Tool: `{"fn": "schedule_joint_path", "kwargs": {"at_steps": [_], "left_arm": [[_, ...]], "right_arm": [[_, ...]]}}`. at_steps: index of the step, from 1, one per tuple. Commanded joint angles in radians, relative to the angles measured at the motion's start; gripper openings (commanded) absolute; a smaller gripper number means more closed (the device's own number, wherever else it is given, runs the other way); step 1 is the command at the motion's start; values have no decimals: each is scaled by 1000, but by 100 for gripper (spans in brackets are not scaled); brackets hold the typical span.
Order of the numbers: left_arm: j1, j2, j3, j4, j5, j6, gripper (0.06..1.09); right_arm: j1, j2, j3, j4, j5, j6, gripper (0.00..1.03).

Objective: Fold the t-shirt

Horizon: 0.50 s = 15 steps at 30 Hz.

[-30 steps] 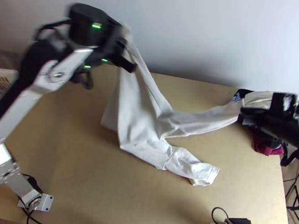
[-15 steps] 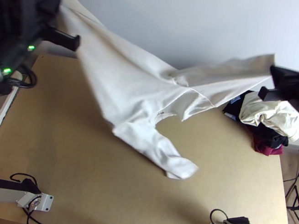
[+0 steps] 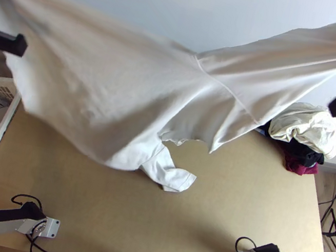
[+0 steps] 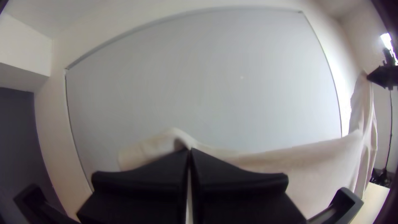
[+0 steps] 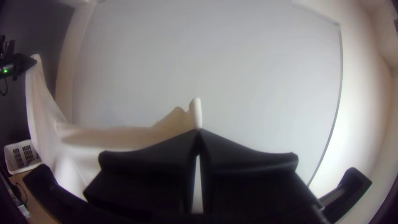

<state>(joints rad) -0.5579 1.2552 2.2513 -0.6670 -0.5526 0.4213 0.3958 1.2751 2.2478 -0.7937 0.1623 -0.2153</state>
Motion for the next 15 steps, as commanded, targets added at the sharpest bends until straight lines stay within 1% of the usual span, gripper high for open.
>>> {"fn": "schedule_joint_path", "kwargs": {"at_steps": [1, 5, 12, 15], "left_arm": [[-36, -62, -59, -28, -4, 88, 9], [-68, -60, -58, -17, -3, 142, 9], [-91, -60, -64, 4, -3, 159, 9], [-92, -60, -64, 3, -3, 172, 9]], "right_arm": [[18, -51, 18, 86, 19, -76, 3], [18, -71, 19, 128, 19, -110, 3], [21, -118, 24, 192, 17, -170, 3], [21, -138, 29, 198, 17, -191, 3]]}}
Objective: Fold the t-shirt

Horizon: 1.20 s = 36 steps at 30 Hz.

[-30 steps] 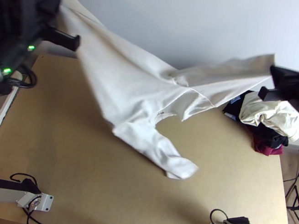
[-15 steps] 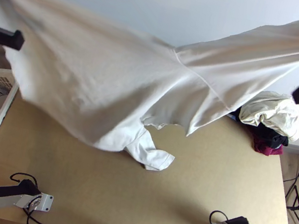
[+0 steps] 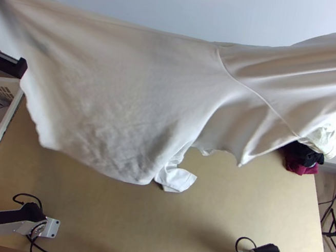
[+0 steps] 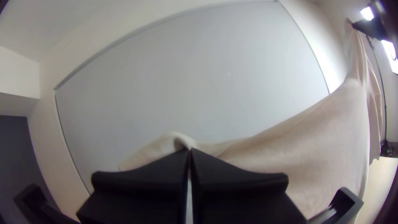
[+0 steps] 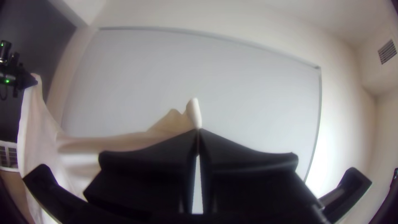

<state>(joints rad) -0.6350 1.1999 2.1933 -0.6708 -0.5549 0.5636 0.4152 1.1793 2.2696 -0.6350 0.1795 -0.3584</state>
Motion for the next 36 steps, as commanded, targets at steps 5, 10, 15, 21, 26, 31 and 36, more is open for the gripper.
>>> {"fn": "schedule_joint_path", "kwargs": {"at_steps": [5, 10, 15, 21, 26, 31, 36], "left_arm": [[-69, -8, -15, -78, 0, 36, 9], [-100, -11, -17, -73, -2, 48, 9], [-173, -25, -14, -19, -62, 62, 9], [-192, -40, 22, 70, -99, 136, 9], [-190, -59, 45, 85, -145, 157, 9], [-190, -60, 43, 114, -162, 179, 9], [-192, -51, 42, 114, -160, 185, 9]], "right_arm": [[2, -76, 8, 32, -5, -67, 3], [0, -106, 8, 11, -6, -83, 3], [0, -110, 30, 11, -12, -97, 3], [-1, -115, 33, 44, -21, -99, 3], [-38, -125, 39, 104, -21, -114, 3], [-56, -130, 42, 184, -23, -134, 3], [-56, -130, 42, 216, -40, -134, 3]]}}
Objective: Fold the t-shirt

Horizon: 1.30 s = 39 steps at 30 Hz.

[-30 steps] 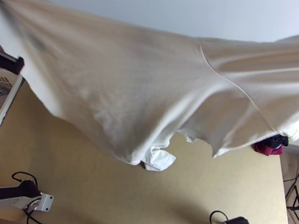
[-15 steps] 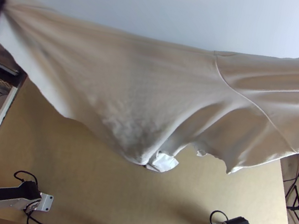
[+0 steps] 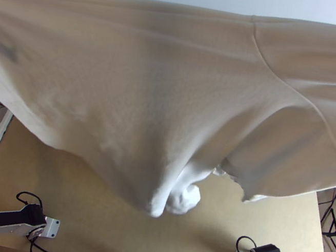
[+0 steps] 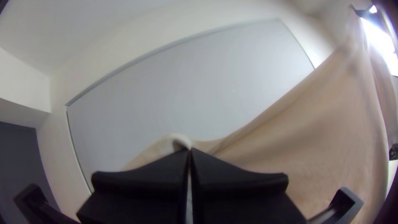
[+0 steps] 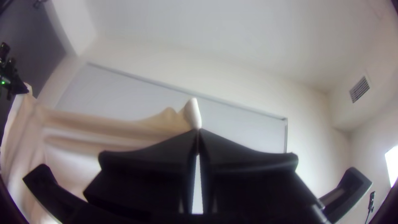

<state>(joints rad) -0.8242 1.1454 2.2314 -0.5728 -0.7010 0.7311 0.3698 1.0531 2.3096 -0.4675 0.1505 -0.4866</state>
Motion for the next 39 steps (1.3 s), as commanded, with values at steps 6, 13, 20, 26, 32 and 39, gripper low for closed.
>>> {"fn": "schedule_joint_path", "kwargs": {"at_steps": [6, 13, 20, 26, 32, 39], "left_arm": [[-15, -1, 7, -33, -12, 25, 9], [-21, -33, 7, -141, -11, -9, 9], [-21, -49, 4, -268, -11, -116, 9], [-20, -52, -93, -279, -14, -191, 9], [-23, -56, -256, -151, -9, -193, 9], [39, -61, -470, 71, 34, -190, 9]], "right_arm": [[-11, -21, -6, 10, -22, 16, 3], [-12, -50, -21, -88, -31, 51, 3], [-14, -59, -42, -230, -31, 135, 3], [-14, -44, -125, -275, -31, 238, 3], [12, 22, -188, -283, -31, 319, 3], [35, 154, -228, -280, -29, 433, 3]]}}
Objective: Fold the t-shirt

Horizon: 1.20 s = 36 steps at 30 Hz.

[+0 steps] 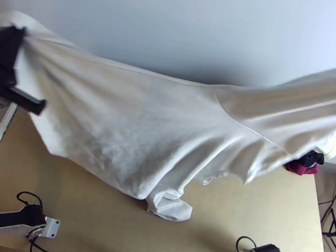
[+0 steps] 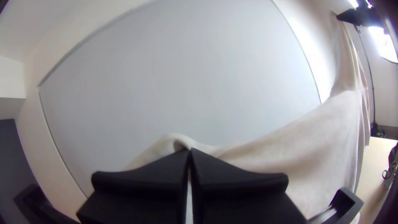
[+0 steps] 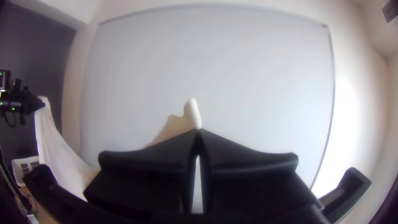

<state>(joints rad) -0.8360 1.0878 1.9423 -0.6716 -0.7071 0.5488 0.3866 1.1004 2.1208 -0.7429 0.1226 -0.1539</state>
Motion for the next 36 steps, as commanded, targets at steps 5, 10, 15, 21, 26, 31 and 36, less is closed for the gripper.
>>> {"fn": "schedule_joint_path", "kwargs": {"at_steps": [5, 10, 15, 21, 26, 31, 36], "left_arm": [[225, 37, -295, 297, 195, -67, 9], [420, 104, -355, 322, 339, -191, 9], [555, 156, -462, 389, 429, -257, 9], [643, 231, -563, 523, 471, -270, 9], [707, 337, -549, 632, 500, -270, 9], [729, 481, -477, 652, 517, -305, 9], [709, 606, -428, 682, 517, -332, 9]], "right_arm": [[24, 228, -48, 14, -1, 174, 3], [21, 332, -67, 56, -3, 195, 3], [9, 454, -59, 86, -9, 197, 3], [-20, 595, -42, 177, -15, 198, 3], [-51, 733, 56, 198, -14, 205, 3], [-55, 851, 107, 198, -12, 203, 3], [-52, 929, 113, 198, -12, 203, 3]]}}
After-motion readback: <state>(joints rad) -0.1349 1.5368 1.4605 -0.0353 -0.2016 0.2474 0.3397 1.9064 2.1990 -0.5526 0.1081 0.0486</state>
